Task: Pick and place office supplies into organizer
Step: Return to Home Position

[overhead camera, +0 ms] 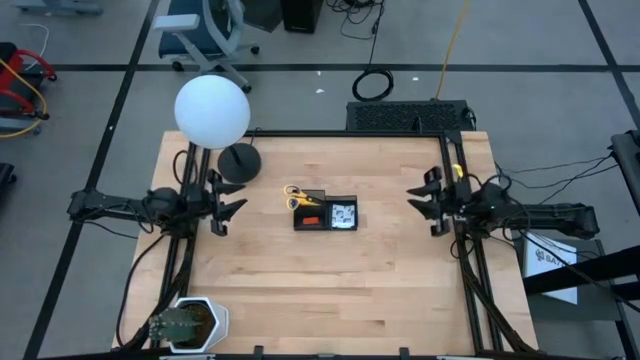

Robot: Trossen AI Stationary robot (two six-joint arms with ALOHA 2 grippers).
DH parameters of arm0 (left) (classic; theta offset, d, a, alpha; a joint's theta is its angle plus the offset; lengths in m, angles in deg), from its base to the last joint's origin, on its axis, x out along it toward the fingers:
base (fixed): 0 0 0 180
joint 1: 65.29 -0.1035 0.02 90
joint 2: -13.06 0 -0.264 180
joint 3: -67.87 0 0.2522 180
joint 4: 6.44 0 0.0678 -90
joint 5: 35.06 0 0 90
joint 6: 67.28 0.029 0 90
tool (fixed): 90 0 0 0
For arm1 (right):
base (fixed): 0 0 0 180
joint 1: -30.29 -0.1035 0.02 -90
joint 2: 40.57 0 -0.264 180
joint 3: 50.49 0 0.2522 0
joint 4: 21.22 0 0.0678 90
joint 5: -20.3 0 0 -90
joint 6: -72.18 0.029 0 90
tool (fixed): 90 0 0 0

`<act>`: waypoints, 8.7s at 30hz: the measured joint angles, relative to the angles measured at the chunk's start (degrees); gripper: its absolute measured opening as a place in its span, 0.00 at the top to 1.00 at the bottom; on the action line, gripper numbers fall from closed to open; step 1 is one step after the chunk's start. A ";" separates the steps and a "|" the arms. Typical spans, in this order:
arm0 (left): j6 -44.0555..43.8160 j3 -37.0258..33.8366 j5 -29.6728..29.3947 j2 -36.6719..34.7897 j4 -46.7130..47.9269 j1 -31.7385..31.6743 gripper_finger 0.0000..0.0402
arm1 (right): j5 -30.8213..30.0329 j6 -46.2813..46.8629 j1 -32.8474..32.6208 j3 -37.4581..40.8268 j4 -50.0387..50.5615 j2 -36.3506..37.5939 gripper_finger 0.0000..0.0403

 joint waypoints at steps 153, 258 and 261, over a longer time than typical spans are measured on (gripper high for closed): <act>-1.07 0.04 -9.03 0.98 18.09 -0.11 0.50 | -8.62 10.88 0.03 0.04 32.59 1.22 0.73; -1.07 0.07 -9.03 0.98 18.09 -0.12 0.50 | -8.63 10.89 0.02 0.04 32.59 1.24 0.73; -1.07 0.07 -9.03 0.98 18.10 -0.11 0.50 | -8.62 10.88 0.03 0.04 32.59 1.22 0.73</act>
